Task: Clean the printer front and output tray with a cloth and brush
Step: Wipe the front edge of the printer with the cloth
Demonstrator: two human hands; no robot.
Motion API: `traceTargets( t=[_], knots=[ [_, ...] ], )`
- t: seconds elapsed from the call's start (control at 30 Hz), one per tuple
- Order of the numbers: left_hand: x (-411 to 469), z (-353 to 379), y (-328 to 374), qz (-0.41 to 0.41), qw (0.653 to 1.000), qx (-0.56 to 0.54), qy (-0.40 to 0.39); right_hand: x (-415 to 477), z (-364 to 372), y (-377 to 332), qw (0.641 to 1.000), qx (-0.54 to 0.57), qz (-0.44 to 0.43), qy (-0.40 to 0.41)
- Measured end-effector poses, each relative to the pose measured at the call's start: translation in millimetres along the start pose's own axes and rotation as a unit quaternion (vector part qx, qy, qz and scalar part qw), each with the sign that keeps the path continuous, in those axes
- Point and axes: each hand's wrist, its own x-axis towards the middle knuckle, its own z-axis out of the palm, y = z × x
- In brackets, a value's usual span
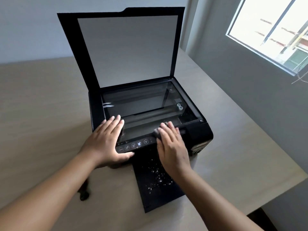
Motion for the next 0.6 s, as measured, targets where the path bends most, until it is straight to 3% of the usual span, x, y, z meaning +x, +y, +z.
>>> traceTargets(
  t=[0.1,0.2,0.33,0.5,0.53,0.6],
  knots=[
    [1.3,-0.2,-4.9,0.019,1.0,0.0,-0.001,0.6,-0.5,-9.9,0.997,0.01,-0.057,-0.042],
    [0.7,0.7,-6.0,0.023,1.0,0.004,0.002,10.1,-17.3,17.6,0.985,-0.05,-0.144,-0.084],
    [0.7,2.0,-4.9,0.014,1.0,0.006,0.01,13.4,-20.9,21.4,0.997,-0.017,-0.034,-0.061],
    [2.4,1.2,-0.7,-0.007,1.0,0.006,-0.006,15.1,-35.9,2.3,0.983,0.093,-0.07,-0.144],
    [2.9,0.1,3.1,-0.018,1.0,0.009,-0.013,18.8,-48.9,6.3,0.983,0.111,-0.061,-0.134],
    [5.7,-0.3,13.8,-0.042,0.999,0.003,-0.011,23.5,-75.5,21.9,0.99,0.137,-0.007,-0.022]
  ],
)
